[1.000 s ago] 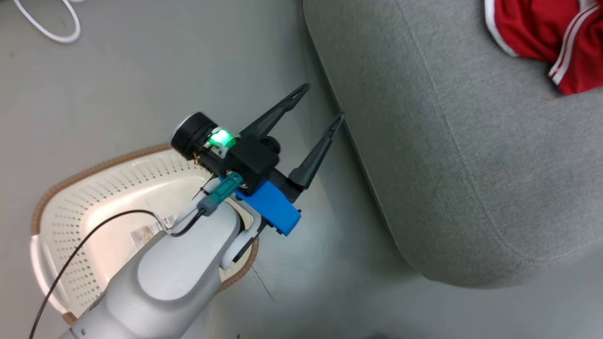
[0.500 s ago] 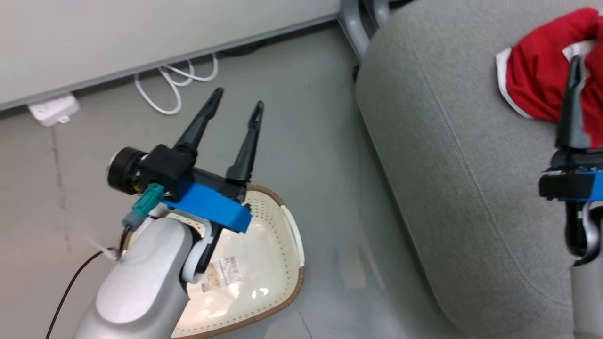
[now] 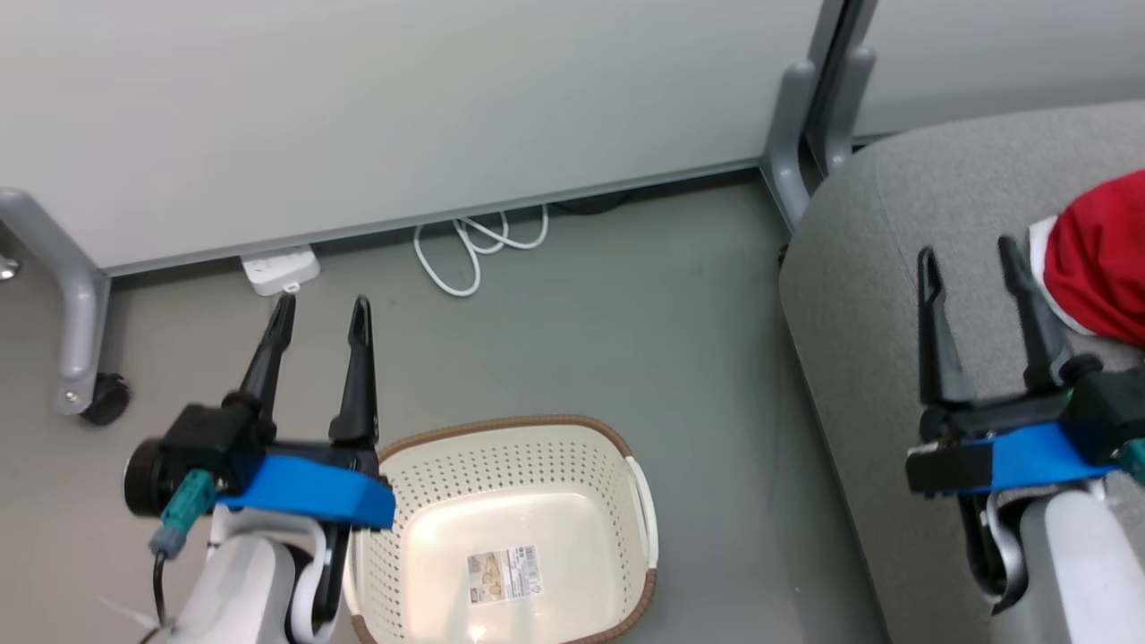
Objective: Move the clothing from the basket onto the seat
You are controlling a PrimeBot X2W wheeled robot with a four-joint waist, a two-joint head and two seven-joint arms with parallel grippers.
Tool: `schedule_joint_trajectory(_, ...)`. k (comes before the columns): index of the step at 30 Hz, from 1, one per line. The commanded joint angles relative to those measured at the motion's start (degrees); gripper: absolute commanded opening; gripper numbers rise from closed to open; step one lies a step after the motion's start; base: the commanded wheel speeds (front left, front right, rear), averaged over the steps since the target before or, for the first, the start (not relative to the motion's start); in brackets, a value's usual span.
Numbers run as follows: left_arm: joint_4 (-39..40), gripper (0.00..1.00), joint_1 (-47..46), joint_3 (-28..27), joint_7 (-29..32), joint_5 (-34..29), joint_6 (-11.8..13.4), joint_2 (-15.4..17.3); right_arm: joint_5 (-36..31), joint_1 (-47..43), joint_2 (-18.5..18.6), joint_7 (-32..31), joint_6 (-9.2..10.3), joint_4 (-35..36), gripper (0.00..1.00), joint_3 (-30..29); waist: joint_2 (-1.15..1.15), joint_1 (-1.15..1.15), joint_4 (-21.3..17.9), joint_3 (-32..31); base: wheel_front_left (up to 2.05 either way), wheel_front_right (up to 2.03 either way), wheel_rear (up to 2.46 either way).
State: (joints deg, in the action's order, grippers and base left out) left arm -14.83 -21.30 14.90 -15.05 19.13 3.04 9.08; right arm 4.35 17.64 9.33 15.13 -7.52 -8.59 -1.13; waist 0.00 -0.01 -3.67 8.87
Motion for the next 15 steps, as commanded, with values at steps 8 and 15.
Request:
schedule_joint_trajectory(8,0.2,1.00,8.4,-5.8,-0.2,-3.4,-3.2,-2.7,1.5,-8.3,-2.7,0.0,0.06,-2.0,1.00,-0.7,0.00,0.01,3.8,-5.0,0.00,0.00,0.00)
schedule_joint_trajectory(15,-0.7,1.00,13.0,-9.3,-0.2,-5.7,-5.5,-4.6,1.9,-13.1,-4.2,0.0,0.06,-3.4,1.00,-1.1,0.00,0.01,4.5,-7.5,0.00,0.00,0.00)
